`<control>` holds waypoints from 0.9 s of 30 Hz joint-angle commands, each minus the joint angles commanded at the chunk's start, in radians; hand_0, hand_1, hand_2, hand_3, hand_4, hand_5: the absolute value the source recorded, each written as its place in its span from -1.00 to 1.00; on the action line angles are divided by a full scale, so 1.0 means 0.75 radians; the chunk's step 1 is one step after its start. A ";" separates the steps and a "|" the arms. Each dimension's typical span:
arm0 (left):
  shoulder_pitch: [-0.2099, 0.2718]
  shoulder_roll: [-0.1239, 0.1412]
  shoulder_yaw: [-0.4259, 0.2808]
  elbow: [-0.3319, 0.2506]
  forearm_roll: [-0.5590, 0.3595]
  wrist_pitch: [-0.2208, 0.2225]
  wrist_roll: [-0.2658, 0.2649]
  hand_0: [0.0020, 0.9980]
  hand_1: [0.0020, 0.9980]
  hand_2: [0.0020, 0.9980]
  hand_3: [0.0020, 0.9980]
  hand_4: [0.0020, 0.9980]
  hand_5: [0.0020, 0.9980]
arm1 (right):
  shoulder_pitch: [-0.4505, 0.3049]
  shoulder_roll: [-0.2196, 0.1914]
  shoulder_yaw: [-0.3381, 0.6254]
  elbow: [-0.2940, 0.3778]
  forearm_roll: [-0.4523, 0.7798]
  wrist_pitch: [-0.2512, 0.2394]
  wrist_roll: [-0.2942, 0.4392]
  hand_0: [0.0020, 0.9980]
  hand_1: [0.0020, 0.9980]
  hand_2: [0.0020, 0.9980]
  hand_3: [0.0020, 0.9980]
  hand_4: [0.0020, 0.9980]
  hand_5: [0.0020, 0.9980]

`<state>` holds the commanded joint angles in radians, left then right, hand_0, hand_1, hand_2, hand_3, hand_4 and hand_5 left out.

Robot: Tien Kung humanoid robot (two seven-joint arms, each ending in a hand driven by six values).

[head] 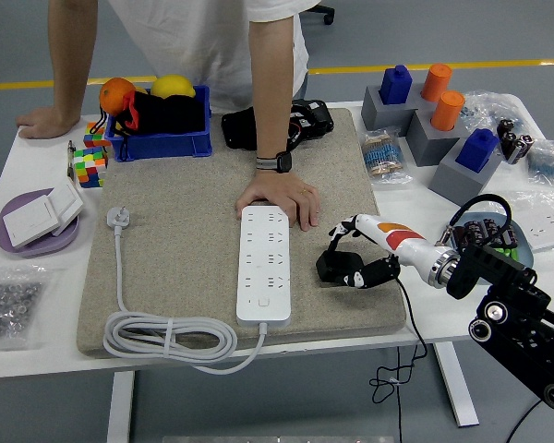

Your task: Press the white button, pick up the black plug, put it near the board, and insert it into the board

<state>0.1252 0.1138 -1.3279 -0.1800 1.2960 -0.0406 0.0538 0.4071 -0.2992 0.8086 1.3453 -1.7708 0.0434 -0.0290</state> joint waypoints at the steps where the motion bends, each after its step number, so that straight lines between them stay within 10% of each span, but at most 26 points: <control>1: 0.000 0.000 0.001 0.000 -0.001 0.000 0.000 0.62 0.57 0.47 0.57 0.18 0.06 | 0.000 0.001 0.001 -0.002 -0.001 0.000 -0.001 0.46 0.53 0.53 0.15 0.81 -0.82; 27: 0.003 -0.019 -0.019 0.000 0.006 0.000 -0.002 0.62 0.56 0.47 0.57 0.18 0.06 | -0.006 0.009 0.005 -0.067 0.012 0.014 0.004 0.41 0.43 0.41 -0.05 0.78 -0.81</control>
<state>0.1273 0.0999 -1.3422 -0.1800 1.3008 -0.0403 0.0526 0.4022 -0.2923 0.8126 1.2950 -1.7616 0.0537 -0.0262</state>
